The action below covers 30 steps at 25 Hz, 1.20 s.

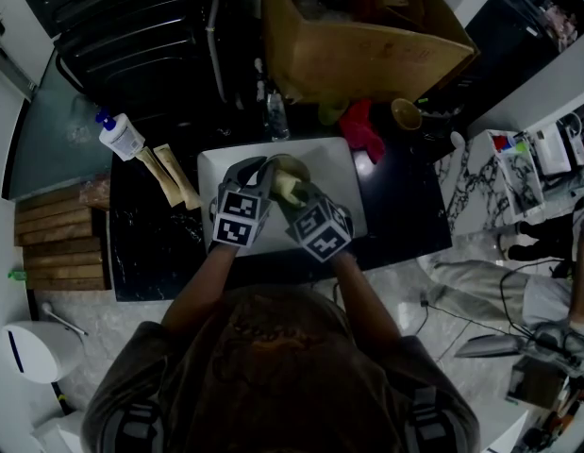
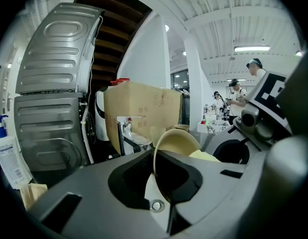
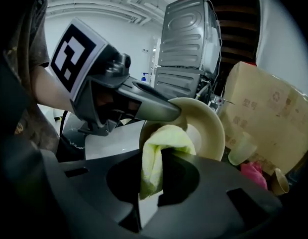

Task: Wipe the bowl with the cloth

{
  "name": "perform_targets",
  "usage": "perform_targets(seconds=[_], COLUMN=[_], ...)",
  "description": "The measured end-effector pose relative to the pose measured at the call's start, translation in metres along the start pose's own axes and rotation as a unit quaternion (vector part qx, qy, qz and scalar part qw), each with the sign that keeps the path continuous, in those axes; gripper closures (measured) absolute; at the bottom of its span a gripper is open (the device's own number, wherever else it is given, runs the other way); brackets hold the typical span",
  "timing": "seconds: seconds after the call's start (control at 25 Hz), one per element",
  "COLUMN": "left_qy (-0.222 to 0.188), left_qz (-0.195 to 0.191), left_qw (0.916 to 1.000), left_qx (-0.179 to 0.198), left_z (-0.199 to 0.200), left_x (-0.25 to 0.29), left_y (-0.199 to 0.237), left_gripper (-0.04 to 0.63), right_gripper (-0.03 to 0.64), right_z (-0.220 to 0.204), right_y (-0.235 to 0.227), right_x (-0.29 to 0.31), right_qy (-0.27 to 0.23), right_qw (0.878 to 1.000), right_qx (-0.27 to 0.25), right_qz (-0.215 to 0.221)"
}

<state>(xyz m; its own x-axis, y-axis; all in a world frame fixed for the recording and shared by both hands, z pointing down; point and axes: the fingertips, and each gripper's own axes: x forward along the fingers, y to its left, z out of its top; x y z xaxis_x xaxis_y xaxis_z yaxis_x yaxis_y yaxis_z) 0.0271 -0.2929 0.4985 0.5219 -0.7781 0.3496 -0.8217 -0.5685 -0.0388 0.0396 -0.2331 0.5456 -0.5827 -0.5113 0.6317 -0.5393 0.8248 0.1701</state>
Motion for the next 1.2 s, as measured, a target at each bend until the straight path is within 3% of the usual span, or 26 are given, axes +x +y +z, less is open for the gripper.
perform_targets(seconds=[0.4,0.76,0.96,1.2], left_qy=[0.01,0.018,0.013,-0.013], left_qz=[-0.011,-0.021,-0.021,0.0], left_qw=[0.9999,0.9995,0.9996,0.9996], left_qx=[0.003,0.011,0.018,0.024], left_z=[-0.006,-0.011,-0.008,0.005], left_x=[-0.001,0.0,-0.002,-0.006], left_y=[-0.006,-0.015,-0.018,-0.016], left_gripper=[0.569,0.574,0.571,0.561], right_gripper=[0.598,0.598,0.598,0.598], right_z=[0.026,0.043,0.04,0.021], right_y=[0.004,-0.027,-0.037,-0.054], right_x=[-0.009,-0.023,-0.026,-0.027], right_qy=[-0.04,-0.072,-0.061,-0.003], right_qw=[0.998,0.994,0.992,0.983], right_qx=[-0.052,-0.043,-0.039,-0.056], right_qz=[-0.007,-0.065,-0.105,-0.174])
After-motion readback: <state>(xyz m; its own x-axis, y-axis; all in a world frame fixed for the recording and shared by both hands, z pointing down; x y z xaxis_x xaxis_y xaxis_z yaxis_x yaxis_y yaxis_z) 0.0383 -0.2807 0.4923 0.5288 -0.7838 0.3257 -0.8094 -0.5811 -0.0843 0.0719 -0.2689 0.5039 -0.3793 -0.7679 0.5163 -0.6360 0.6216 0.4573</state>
